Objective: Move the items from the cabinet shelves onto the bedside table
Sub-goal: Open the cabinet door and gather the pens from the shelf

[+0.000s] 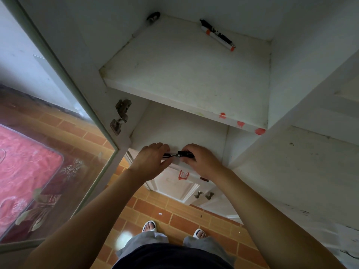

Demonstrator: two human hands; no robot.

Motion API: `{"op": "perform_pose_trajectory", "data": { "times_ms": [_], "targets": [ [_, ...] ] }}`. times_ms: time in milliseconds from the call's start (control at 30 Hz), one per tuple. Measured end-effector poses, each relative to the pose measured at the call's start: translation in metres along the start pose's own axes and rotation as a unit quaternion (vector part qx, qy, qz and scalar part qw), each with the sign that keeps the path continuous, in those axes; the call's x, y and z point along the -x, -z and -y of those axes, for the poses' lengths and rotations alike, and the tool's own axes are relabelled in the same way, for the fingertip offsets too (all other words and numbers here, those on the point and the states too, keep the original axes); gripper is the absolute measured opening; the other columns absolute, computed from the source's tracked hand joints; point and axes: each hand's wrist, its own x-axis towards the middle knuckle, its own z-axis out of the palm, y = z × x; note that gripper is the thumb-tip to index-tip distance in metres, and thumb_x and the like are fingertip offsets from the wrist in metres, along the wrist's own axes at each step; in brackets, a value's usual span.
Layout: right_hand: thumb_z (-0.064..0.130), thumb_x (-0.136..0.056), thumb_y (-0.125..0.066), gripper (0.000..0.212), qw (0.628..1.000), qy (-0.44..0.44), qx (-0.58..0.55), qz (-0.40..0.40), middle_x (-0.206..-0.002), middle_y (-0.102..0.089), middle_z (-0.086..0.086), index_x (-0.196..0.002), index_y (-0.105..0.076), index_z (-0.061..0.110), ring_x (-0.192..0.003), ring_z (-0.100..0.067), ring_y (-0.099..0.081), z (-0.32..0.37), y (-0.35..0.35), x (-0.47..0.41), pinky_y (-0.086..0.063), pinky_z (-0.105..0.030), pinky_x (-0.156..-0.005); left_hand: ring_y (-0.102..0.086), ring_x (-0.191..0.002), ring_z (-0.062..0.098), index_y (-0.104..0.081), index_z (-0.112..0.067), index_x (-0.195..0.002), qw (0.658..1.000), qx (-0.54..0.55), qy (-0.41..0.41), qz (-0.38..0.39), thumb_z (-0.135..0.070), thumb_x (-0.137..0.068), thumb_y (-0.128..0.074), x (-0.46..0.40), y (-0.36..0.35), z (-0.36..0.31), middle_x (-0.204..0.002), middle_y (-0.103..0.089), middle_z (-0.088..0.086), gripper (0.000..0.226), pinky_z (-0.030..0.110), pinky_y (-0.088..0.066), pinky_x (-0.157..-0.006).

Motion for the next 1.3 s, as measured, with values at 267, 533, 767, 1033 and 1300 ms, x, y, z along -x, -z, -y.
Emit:
{"op": "perform_pose_trajectory", "data": {
  "times_ms": [267,533,767,1033,1300],
  "targets": [
    [0.045,-0.096,-0.065,0.027,0.997,0.065,-0.033,0.000,-0.105,-0.067,0.012,-0.116,-0.067,0.028,-0.094,-0.009,-0.066,0.063,0.033,0.016,-0.059,-0.042,-0.086,-0.058,-0.077,0.009,-0.067,-0.024,-0.107,0.999,0.009,0.011,-0.051,-0.055,-0.099,-0.056,0.035,0.071,-0.013,-0.090,-0.063,-0.010,0.034,0.031,-0.051,-0.066],
    [0.038,-0.098,-0.068,0.017,0.980,0.187,-0.019,-0.061,-0.096,-0.062,0.017,-0.113,-0.067,0.029,-0.087,-0.004,-0.059,0.140,0.090,0.036,-0.045,-0.018,-0.070,-0.055,-0.069,0.004,-0.065,-0.031,-0.098,0.991,-0.021,0.015,-0.129,-0.058,-0.096,-0.050,0.065,0.169,-0.046,-0.082,-0.059,-0.015,0.031,0.030,-0.053,-0.063],
    [0.033,-0.100,-0.068,0.018,0.957,0.259,0.001,-0.132,-0.093,-0.055,0.018,-0.116,-0.068,0.025,-0.084,-0.007,-0.058,0.177,0.153,0.042,-0.041,-0.016,-0.069,-0.054,-0.068,0.004,-0.070,-0.029,-0.107,0.974,-0.045,-0.035,-0.218,-0.054,-0.094,-0.055,0.054,0.241,-0.078,-0.082,-0.060,-0.016,0.032,0.020,-0.045,-0.057],
    [0.029,-0.096,-0.069,0.020,0.960,0.187,0.019,-0.207,-0.100,-0.061,0.014,-0.116,-0.068,0.030,-0.090,-0.007,-0.060,0.164,0.189,0.002,-0.053,-0.037,-0.079,-0.056,-0.074,0.006,-0.067,-0.037,-0.111,0.981,-0.056,-0.029,-0.186,-0.065,-0.090,-0.043,-0.028,0.260,-0.076,-0.086,-0.059,-0.015,0.042,0.036,-0.054,-0.064],
    [0.040,-0.100,-0.063,0.030,0.972,0.068,0.089,-0.207,-0.114,-0.058,0.004,-0.126,-0.062,0.026,-0.107,-0.018,-0.055,0.146,0.193,-0.033,-0.050,-0.043,-0.095,-0.057,-0.074,0.009,-0.070,-0.036,-0.107,0.986,-0.013,-0.053,-0.156,-0.060,-0.090,-0.050,-0.093,0.239,-0.059,-0.082,-0.060,-0.012,0.035,0.037,-0.051,-0.066]
  ]
}}
